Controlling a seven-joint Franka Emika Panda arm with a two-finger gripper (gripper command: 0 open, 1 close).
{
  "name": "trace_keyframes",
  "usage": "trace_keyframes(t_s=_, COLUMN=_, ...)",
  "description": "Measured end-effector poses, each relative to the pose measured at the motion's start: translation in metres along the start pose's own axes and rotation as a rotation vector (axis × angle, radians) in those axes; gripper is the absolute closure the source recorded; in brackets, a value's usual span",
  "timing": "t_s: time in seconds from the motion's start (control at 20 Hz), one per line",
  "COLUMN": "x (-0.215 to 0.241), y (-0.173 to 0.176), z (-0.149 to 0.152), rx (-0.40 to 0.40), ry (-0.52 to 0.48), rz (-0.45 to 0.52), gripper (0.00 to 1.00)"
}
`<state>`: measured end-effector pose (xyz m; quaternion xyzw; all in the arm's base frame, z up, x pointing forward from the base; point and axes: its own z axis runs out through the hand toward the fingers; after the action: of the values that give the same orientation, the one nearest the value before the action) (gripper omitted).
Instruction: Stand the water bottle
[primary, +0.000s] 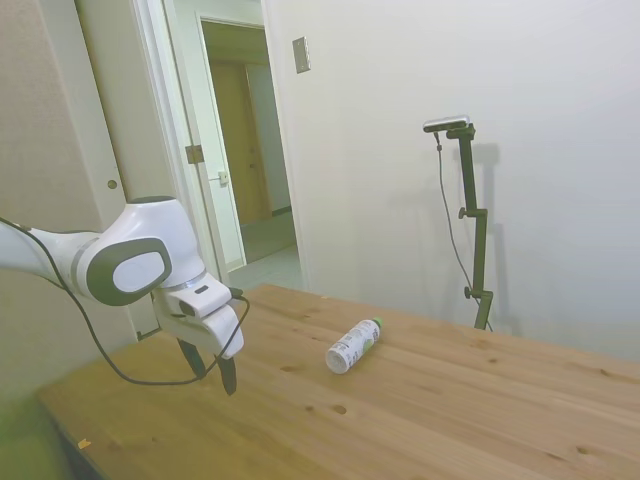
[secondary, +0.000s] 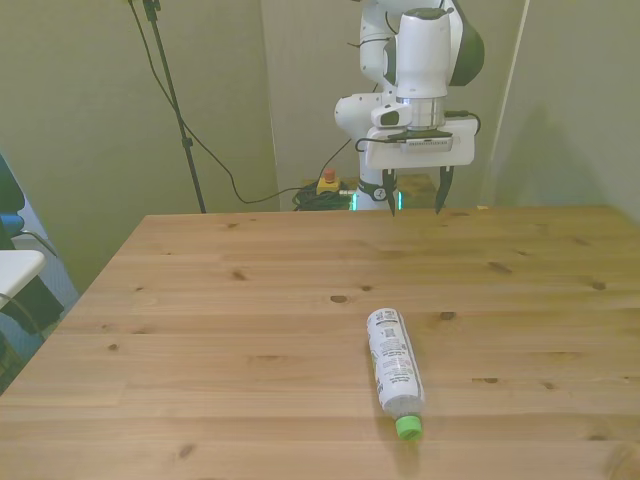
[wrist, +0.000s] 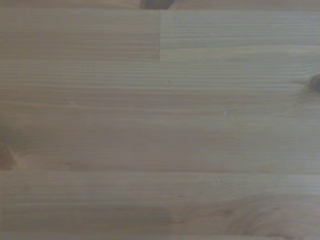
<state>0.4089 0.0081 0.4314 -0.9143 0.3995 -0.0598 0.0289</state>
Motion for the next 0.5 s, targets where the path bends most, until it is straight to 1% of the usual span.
trace_keyframes(t_s=0.1, x=0.0, y=0.0, z=0.002, rx=-0.004, ry=-0.001, rz=-0.001, gripper=0.0)
trace_keyframes(t_s=0.35, x=0.011, y=-0.001, z=0.001, rx=0.001, ry=0.034, rz=0.0, gripper=0.0)
trace_keyframes(t_s=0.5, x=0.03, y=-0.015, z=-0.011, rx=0.011, ry=0.063, rz=0.005, gripper=0.0)
